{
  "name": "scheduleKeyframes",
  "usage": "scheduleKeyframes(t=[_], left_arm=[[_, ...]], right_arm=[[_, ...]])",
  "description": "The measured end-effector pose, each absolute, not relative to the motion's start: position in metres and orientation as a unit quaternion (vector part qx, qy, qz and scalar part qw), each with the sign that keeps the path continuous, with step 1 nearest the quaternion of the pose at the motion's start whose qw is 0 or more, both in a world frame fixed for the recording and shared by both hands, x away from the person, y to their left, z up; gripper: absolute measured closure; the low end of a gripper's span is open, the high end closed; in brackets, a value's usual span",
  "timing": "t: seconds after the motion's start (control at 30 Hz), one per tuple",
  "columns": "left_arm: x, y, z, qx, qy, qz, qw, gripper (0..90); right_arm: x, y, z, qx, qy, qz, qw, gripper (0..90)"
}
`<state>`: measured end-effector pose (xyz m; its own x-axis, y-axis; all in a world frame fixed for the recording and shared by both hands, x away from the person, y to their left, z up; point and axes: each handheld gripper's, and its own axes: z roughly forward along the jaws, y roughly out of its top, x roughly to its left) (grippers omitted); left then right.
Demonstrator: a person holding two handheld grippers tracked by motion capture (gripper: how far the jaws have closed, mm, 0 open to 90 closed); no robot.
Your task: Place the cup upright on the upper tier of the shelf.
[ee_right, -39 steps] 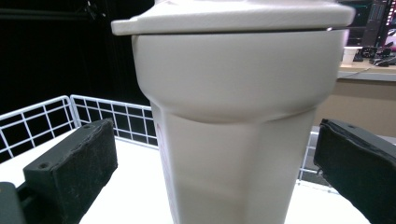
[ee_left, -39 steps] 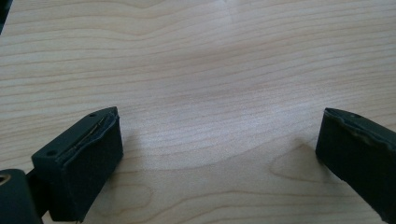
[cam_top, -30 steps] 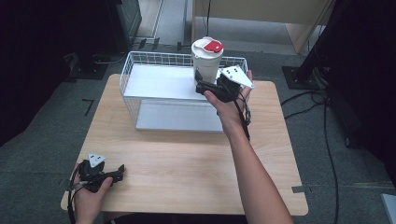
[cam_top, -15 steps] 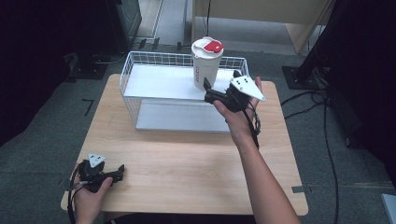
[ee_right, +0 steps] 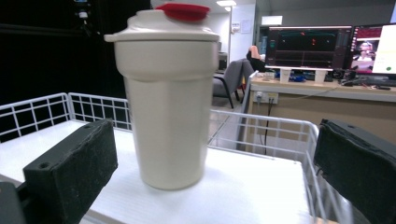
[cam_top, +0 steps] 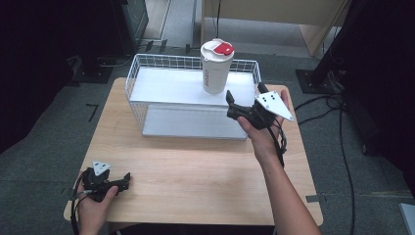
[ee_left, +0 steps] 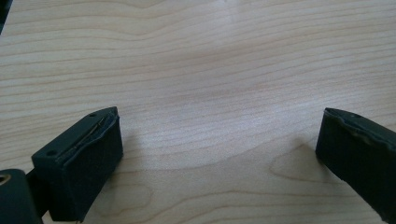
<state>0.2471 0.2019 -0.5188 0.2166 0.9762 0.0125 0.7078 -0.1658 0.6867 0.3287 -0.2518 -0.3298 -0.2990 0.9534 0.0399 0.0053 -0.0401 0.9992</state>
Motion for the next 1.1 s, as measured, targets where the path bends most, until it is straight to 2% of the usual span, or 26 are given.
scheduleKeyframes(t=[1.1], left_arm=[[0.247, 0.202, -0.519, 0.726, 0.580, 0.237, 0.285, 0.9]], right_arm=[[0.295, -0.311, -0.381, 0.464, 0.551, 0.549, 0.425, 0.0]])
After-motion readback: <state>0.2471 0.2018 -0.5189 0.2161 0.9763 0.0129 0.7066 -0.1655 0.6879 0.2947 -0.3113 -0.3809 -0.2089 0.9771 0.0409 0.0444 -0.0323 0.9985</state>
